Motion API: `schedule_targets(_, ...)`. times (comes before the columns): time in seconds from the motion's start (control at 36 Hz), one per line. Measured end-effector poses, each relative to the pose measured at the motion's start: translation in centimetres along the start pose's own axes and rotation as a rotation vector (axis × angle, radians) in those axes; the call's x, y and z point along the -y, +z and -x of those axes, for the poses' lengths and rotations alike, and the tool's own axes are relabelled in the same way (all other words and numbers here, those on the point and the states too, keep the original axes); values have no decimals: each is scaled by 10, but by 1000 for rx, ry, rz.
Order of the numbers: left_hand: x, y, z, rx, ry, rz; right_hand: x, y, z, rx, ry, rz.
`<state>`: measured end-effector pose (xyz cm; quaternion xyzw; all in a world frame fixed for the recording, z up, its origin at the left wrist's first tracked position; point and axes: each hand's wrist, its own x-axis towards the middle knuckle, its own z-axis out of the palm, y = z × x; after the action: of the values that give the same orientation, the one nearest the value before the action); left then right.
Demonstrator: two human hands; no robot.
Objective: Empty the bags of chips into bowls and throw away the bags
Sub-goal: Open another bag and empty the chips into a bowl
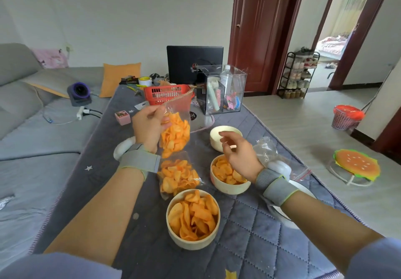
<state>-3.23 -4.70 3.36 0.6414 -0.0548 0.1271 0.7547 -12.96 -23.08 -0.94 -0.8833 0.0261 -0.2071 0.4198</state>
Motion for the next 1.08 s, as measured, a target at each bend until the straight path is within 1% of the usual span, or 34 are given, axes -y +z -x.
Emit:
schedule_targets(0.08, -29, 14, 18, 88, 28, 30, 23, -14, -1, -9, 25, -195)
schedule_targets(0.14, -40, 22, 32, 149, 26, 7, 38, -24, -1, -26, 51, -356)
schedule_targets(0.22, -53, 31, 56, 263, 14, -39, 56, -43, 0, -76, 80, -488)
schedule_targets(0.36, -63, 46, 105, 554, -3, -151, 68, -81, 16, -49, 213, -474)
schedule_targets(0.47, -59, 57, 138, 680, -19, -189, 58, -98, 27, 34, 348, -311)
schedule_targets(0.56, -52, 64, 156, 710, -31, -204, 47, -105, 37, 140, 434, -163)
schedule_targets(0.61, -48, 67, 167, 731, -34, -217, 40, -109, 45, 216, 452, -99)
schedule_targets(0.67, -45, 66, 177, 761, -52, -221, 33, -113, 52, 280, 443, -86)
schedule_targets(0.75, -40, 58, 186, 821, -50, -245, 22, -116, 61, 361, 459, -171)
schedule_targets(0.81, -36, 52, 190, 831, -70, -224, 14, -117, 68, 427, 466, -252)
schedule_targets(0.89, -30, 44, 191, 752, -133, -211, 2, -113, 80, 543, 460, -414)
schedule_targets(0.97, -19, 40, 193, 661, -230, -252, -6, -104, 91, 598, 445, -509)
schedule_targets(1.08, -12, 44, 199, 692, -310, -289, -5, -94, 100, 630, 388, -566)
